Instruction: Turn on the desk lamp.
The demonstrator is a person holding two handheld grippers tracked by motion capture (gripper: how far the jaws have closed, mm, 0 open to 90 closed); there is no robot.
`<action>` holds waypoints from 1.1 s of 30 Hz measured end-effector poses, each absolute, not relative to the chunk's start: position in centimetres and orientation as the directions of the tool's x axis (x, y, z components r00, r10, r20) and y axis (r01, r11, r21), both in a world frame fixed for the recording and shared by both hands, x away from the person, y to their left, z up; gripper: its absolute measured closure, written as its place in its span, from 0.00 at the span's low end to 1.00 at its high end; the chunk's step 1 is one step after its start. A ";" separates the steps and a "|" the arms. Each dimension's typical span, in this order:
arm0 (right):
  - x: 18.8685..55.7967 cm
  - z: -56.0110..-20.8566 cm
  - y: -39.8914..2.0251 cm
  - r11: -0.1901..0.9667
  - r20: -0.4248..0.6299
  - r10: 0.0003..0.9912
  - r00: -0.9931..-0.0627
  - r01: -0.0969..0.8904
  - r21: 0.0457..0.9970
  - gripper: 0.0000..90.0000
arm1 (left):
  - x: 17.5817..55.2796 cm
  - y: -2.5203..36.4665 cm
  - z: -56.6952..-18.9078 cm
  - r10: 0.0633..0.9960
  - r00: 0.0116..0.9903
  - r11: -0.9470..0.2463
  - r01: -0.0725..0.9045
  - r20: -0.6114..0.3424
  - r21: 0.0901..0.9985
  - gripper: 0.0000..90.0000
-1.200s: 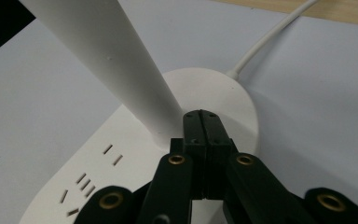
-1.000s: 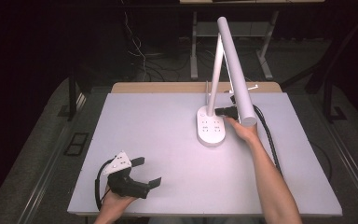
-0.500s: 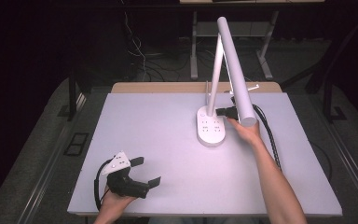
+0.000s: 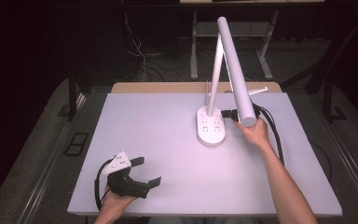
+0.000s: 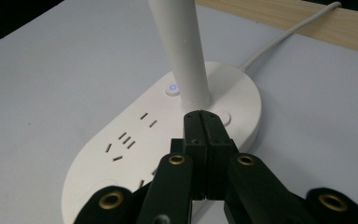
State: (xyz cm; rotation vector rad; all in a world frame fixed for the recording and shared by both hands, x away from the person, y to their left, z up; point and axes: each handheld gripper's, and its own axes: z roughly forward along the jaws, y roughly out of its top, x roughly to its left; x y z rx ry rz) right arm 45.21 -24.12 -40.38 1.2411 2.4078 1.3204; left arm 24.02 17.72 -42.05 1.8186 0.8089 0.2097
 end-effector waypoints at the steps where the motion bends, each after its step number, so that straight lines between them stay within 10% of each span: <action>1: 45.0 -40.3 -24.3 0.276 0.259 0.711 -0.654 0.598 0.753 1.00 | 24.0 17.7 -42.1 0.616 0.753 -0.187 0.425 -0.232 0.886 0.00; 16: 41.6 -38.3 -26.0 0.205 0.300 0.726 -0.619 0.612 0.764 0.50 | 24.0 17.5 -42.0 0.611 0.757 -0.188 0.422 -0.230 0.887 0.00; 24: 39.1 -37.5 -26.7 0.211 0.320 0.705 -0.634 0.617 0.758 0.03 | 23.9 17.5 -42.1 0.612 0.755 -0.183 0.424 -0.235 0.887 0.00; 33: 35.8 -37.1 -27.3 0.222 0.308 0.697 -0.647 0.603 0.766 0.01 | 24.0 17.3 -42.2 0.609 0.758 -0.192 0.426 -0.233 0.884 0.00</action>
